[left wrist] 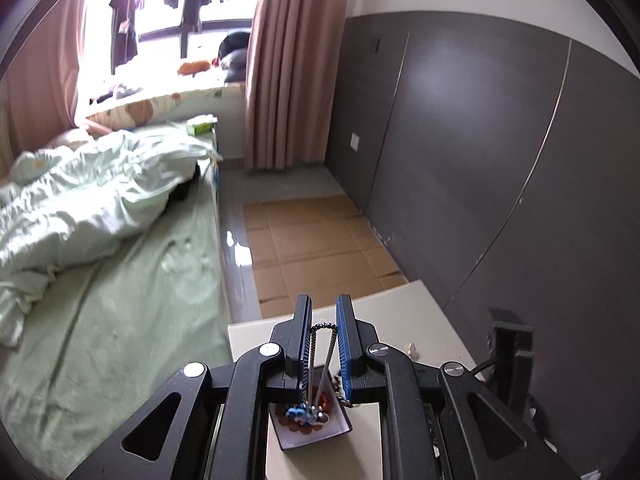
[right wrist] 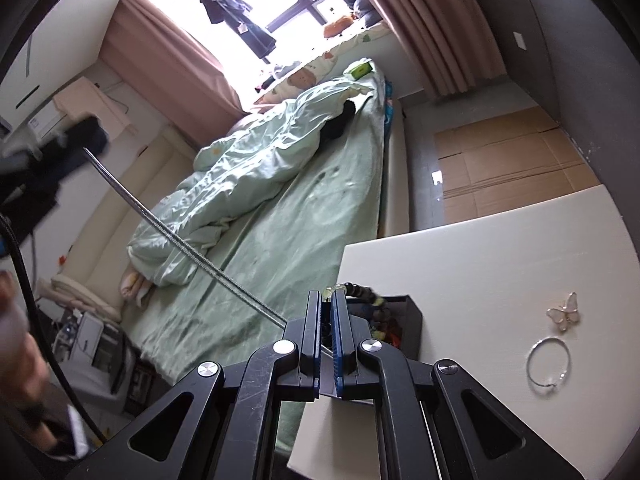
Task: Organize jewelry
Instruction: 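Drop chain into box with left tool while right drops beaded bracelet in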
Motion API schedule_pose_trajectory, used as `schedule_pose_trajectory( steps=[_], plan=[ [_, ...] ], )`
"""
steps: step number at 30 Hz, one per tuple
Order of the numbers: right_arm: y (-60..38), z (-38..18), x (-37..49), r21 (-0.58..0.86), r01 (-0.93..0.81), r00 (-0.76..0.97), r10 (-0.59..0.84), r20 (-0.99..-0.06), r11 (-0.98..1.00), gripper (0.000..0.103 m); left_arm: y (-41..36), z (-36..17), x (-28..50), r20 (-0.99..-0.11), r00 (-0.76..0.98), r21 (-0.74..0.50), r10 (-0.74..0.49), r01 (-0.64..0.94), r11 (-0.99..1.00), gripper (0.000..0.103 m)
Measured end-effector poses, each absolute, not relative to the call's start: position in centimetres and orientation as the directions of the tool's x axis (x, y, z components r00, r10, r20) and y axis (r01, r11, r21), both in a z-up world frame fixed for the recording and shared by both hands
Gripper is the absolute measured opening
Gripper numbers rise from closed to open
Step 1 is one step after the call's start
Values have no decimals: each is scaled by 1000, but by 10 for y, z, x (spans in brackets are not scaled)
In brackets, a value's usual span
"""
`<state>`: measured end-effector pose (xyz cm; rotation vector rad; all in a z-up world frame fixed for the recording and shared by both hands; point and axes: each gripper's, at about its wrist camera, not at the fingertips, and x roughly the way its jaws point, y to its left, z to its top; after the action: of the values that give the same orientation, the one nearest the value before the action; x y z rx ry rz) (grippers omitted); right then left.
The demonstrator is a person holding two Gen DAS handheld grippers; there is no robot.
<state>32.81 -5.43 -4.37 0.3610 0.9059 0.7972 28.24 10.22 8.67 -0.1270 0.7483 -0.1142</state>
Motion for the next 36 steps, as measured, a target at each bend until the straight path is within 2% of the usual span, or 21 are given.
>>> schedule_pose_trajectory(
  steps=[11,20,22,23,24,30,32,33,34,36],
  plan=[
    [-38,-63,335,616,-478,319,777,-543,626,6,112,6,284,-724,654,-259,-220,38,965,13],
    [-40,-84,340,659,-458,287,800,-526,597,6,133,-53,294,-772,570,-379,-280,-59,923,16],
    [-39,-88,344,670,-448,279,805,-524,592,6,137,-62,294,-775,552,-401,-308,-52,915,31],
    [-38,-89,345,674,-445,275,806,-524,590,6,138,-64,294,-775,549,-407,-315,-51,912,52],
    [-37,-90,346,675,-444,271,807,-525,589,6,140,-65,292,-771,554,-409,-314,-53,911,63],
    [-24,-98,348,687,-434,220,808,-546,583,8,155,-62,279,-769,584,-390,-258,-111,914,64],
    [-22,-105,349,711,-407,174,813,-556,573,24,159,-58,274,-770,590,-388,-244,-128,913,64],
    [-26,-106,349,723,-392,172,817,-550,569,44,160,-57,273,-768,593,-387,-242,-129,913,64],
    [-32,-105,348,722,-384,193,814,-547,576,49,159,-55,271,-766,595,-387,-241,-128,913,64],
    [-44,-101,346,715,-380,222,808,-545,587,49,154,-51,269,-763,600,-383,-241,-118,916,64]
  ],
)
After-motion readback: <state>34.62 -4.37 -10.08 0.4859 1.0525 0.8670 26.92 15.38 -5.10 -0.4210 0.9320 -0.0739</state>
